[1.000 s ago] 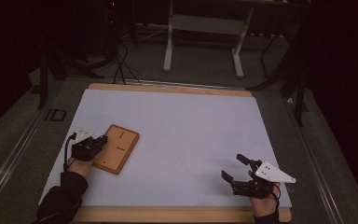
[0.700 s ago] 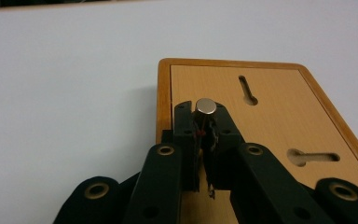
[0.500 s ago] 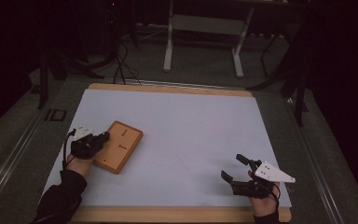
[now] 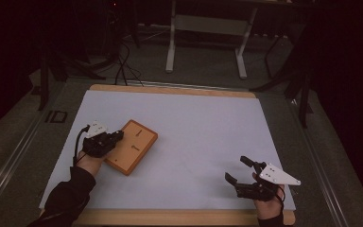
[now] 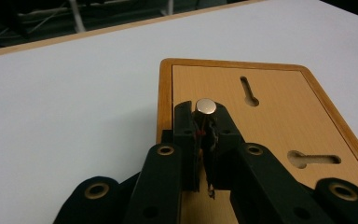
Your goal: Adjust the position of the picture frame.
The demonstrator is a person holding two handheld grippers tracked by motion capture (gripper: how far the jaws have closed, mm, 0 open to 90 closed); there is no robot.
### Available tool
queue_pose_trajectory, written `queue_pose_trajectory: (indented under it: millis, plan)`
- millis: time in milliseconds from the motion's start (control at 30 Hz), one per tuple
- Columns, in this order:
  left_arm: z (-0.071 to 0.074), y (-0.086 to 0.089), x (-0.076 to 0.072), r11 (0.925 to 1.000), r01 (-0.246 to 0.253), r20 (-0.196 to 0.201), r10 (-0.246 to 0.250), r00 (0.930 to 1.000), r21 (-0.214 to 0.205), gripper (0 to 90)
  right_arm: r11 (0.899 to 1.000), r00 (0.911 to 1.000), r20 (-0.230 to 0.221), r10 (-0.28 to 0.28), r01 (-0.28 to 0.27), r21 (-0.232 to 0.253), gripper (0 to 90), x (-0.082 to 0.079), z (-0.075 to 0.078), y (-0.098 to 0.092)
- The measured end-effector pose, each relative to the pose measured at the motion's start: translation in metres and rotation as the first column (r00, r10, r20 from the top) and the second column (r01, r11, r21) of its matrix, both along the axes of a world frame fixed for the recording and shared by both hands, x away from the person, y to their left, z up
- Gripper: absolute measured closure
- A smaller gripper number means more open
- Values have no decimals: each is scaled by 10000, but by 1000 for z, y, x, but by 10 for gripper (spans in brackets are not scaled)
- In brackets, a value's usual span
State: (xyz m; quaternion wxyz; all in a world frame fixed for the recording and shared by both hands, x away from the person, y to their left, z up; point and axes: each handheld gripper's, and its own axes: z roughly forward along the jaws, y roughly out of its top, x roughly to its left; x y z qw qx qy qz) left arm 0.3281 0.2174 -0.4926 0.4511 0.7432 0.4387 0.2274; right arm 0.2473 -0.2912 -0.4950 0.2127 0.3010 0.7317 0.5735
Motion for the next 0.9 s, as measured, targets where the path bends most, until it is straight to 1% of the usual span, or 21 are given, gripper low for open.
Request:
queue_pose_trajectory:
  millis: [100, 133, 267, 300, 367, 400, 433, 500, 600, 667, 733, 767, 800, 867, 900]
  plan:
    - [3, -9, 3, 9995, 324, -20, -324, 9995, -11, 848, 10000, 10000, 8, -29, 29, 3, 130, 0, 0, -1]
    - [3, -12, 4, 9991, 418, 31, -418, 9991, -1, 849, 10000, 10000, 19, -37, 37, 2, 130, 0, 0, -1]
    - [6, -24, 9, 9960, 889, 36, -889, 9960, -68, 848, 10000, 10000, 20, -53, 53, 46, 130, 0, 1, -1]
    - [7, -27, 10, 9956, 929, 42, -929, 9957, -74, 849, 10000, 10000, 32, -52, 52, 53, 130, 0, 1, -2]
    - [8, -34, 13, 9936, 1126, 60, -1125, 9936, -39, 848, 10000, 10000, 49, -47, 46, 64, 130, 0, 1, -2]
    - [8, -36, 14, 9931, 1169, 55, -1168, 9931, -66, 848, 10000, 10000, 40, -57, 57, 72, 130, 0, 1, -3]
    - [8, -40, 15, 9910, 1335, 55, -1335, 9910, -110, 848, 10000, 10000, 43, -57, 57, 73, 130, 0, 1, -3]
    - [9, -47, 18, 9884, 1509, 40, -1508, 9886, -164, 848, 9999, 10000, 34, -66, 65, 109, 130, -1, 1, -3]
    - [10, -60, 22, 9818, 1894, 77, -1893, 9819, -126, 848, 9999, 9999, 44, -101, 100, 136, 130, -1, 1, -4]
    - [11, -69, 25, 9769, 2127, 72, -2126, 9771, -185, 848, 9999, 10000, 31, -91, 91, 145, 130, 0, 1, -5]
    - [10, -79, 29, 9685, 2483, 46, -2483, 9687, -193, 848, 9999, 9999, 45, -95, 95, 133, 130, 0, 1, -5]
    - [9, -84, 31, 9659, 2583, 5, -2583, 9661, -164, 848, 9999, 10000, 38, -88, 88, 140, 130, 0, 1, -6]
    - [9, -89, 32, 9618, 2735, 5, -2735, 9619, -100, 848, 9998, 9999, 40, -92, 91, 148, 130, -1, 1, -6]
    - [6, -98, 35, 9560, 2930, -73, -2931, 9560, -111, 848, 9998, 9999, 40, -106, 106, 157, 130, -1, 1, -6]
    - [4, -103, 37, 9507, 3099, -83, -3100, 9507, -92, 848, 9998, 9999, 43, -111, 110, 166, 130, -1, 1, -6]
